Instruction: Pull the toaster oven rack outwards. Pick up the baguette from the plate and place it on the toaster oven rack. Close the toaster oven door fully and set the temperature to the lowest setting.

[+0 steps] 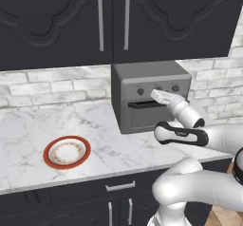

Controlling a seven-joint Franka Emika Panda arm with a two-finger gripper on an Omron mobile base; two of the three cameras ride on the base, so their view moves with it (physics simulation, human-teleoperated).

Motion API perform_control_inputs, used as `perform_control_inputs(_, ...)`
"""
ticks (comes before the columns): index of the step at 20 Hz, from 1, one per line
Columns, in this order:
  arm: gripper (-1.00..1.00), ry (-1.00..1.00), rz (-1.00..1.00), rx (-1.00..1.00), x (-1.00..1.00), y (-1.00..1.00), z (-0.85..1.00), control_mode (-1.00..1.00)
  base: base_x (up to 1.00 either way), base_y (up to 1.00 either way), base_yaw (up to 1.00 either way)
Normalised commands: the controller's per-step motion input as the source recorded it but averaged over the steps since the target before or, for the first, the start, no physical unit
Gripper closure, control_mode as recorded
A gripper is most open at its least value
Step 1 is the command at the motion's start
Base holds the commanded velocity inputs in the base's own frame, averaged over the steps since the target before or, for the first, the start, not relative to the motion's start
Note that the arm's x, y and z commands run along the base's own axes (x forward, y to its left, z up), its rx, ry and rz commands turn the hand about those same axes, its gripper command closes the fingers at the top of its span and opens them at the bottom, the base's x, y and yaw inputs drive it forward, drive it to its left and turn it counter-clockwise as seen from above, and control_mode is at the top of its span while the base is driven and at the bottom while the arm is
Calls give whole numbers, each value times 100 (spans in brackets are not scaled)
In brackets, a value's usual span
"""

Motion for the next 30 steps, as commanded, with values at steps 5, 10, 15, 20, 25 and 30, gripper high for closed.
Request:
perform_control_inputs(5, -100, 0, -4, 0, 0, 1, -19, -100, 0, 0, 0)
perform_control_inputs(10, -100, -2, -2, 0, 0, 3, 0, -100, 0, 0, 0)
perform_control_inputs(15, -100, 0, -2, 0, 2, 0, 0, -100, 0, 0, 0)
perform_control_inputs(20, -100, 0, -2, 0, 1, 0, -3, -100, 0, 0, 0)
perform_control_inputs(25, -100, 0, -1, 0, 5, 0, -4, -100, 0, 0, 0)
perform_control_inputs(30, -100, 0, 0, 0, 7, 0, -6, -100, 0, 0, 0)
